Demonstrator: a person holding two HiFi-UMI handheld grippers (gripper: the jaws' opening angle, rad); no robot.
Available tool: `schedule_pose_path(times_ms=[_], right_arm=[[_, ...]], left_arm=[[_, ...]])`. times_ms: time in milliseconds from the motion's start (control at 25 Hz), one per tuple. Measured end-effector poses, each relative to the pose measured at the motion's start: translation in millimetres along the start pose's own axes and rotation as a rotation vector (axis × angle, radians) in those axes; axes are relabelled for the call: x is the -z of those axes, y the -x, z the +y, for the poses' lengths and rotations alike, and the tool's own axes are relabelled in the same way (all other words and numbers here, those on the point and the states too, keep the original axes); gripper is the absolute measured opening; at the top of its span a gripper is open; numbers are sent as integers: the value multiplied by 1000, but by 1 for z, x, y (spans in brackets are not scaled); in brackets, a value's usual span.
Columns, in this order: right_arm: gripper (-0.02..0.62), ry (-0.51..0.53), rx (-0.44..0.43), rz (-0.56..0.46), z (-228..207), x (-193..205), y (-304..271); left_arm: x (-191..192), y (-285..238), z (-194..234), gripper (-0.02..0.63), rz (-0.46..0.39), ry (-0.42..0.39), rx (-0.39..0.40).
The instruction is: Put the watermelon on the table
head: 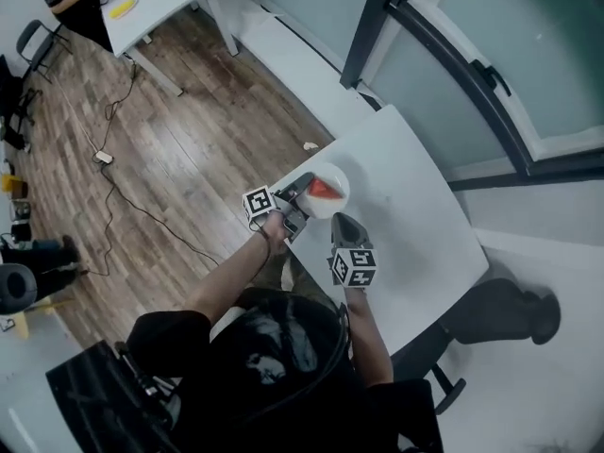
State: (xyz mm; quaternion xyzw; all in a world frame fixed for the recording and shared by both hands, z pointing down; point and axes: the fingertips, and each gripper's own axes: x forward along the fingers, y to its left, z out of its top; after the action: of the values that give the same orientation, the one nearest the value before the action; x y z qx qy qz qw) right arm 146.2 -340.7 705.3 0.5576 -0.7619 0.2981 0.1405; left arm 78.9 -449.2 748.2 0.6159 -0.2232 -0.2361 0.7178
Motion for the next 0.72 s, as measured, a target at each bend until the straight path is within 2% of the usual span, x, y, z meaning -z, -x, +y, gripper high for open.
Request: schedule_pose_path(times_ms=[80, 240, 320, 440, 600, 720], right_arm=[[11, -5, 14, 21, -3, 0, -5], [11, -20, 33, 78, -10, 11, -6], [11, -50, 50, 97, -13, 19, -7], [11, -83, 72, 118, -22, 26, -8], [11, -122, 92, 123, -29, 25, -8], [11, -126, 85, 112, -29, 18, -11]], left_arm=[[-18, -23, 26, 57, -12, -4, -30], [-46, -53, 66, 58, -45, -52, -124], [-57, -65, 79, 57, -35, -89, -160], [-59, -91, 92, 57, 36, -182, -215], [-36, -121, 100, 52, 199, -355, -286], [-31, -132, 105, 52, 229, -453, -357]])
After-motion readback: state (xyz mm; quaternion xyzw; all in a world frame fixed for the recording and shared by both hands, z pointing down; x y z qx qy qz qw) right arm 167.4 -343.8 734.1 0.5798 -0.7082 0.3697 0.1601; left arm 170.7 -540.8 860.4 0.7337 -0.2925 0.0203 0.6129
